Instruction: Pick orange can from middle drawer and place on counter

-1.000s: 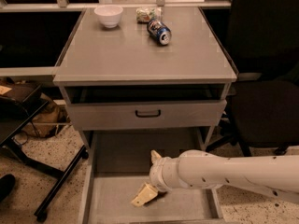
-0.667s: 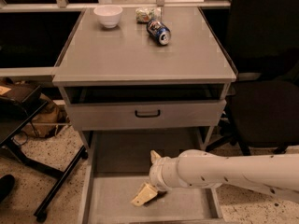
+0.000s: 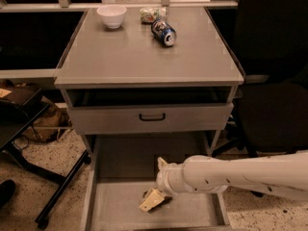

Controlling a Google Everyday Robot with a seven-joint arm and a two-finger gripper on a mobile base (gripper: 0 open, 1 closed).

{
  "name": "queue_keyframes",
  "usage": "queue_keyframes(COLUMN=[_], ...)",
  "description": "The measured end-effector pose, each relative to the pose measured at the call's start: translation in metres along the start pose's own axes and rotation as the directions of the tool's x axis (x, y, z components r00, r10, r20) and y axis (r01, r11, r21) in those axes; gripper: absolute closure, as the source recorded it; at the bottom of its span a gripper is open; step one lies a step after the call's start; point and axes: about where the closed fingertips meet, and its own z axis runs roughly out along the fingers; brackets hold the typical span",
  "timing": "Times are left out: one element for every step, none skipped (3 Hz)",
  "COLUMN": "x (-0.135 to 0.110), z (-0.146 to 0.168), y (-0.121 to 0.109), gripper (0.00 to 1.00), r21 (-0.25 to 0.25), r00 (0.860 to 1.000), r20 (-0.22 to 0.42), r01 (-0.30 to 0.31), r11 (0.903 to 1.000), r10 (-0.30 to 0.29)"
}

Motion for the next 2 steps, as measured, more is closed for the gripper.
queue_keyframes(x=[0.017, 0.038], z=[0.008, 0.016], y=[-0.010, -0.016], gripper=[0.00, 0.00], r21=[0.000, -0.005], r00=[1.000, 0.999], r20=[-0.015, -0.023], r01=[-0.005, -0.034], r11=[1.0000, 0.9994], r10=[0.005, 0.034])
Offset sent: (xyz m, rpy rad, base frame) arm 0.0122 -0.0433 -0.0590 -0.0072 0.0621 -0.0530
